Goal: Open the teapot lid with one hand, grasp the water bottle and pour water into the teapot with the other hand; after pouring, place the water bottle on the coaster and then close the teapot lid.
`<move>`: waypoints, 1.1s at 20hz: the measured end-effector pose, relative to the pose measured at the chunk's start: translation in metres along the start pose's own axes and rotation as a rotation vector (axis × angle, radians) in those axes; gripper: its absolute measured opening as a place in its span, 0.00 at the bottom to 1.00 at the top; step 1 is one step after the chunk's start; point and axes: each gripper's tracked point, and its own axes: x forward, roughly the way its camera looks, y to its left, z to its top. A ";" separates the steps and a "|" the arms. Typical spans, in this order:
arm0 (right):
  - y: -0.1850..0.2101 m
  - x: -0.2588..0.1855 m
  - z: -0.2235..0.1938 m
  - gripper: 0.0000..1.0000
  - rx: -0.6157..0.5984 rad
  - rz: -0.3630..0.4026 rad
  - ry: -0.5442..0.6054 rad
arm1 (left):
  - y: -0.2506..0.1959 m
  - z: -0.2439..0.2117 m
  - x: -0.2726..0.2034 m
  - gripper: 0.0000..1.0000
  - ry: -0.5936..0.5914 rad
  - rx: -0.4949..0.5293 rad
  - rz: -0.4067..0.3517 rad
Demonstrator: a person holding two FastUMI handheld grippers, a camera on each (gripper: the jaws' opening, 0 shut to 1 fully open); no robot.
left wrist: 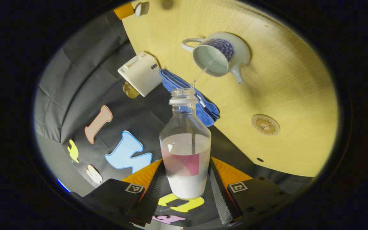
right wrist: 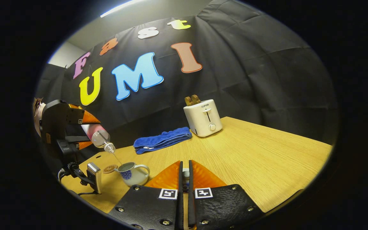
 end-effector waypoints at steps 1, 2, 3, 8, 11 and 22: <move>0.000 0.000 0.000 0.05 0.000 0.000 -0.001 | 0.002 0.000 -0.001 0.87 0.004 0.009 0.000; 0.000 0.000 0.001 0.05 -0.001 -0.001 -0.001 | 0.003 -0.001 -0.001 0.87 0.006 0.018 0.001; -0.001 0.000 0.000 0.06 -0.003 -0.002 -0.002 | 0.005 -0.001 -0.003 0.87 0.009 0.024 0.002; -0.003 -0.001 0.002 0.05 -0.001 -0.006 -0.007 | 0.010 0.001 -0.006 0.87 0.013 0.045 0.004; -0.004 -0.002 0.002 0.05 0.000 -0.006 -0.007 | 0.011 0.000 -0.006 0.87 0.018 0.062 0.005; 0.001 -0.004 0.003 0.05 -0.030 0.003 -0.015 | -0.019 0.009 -0.004 0.87 -0.054 -0.292 0.022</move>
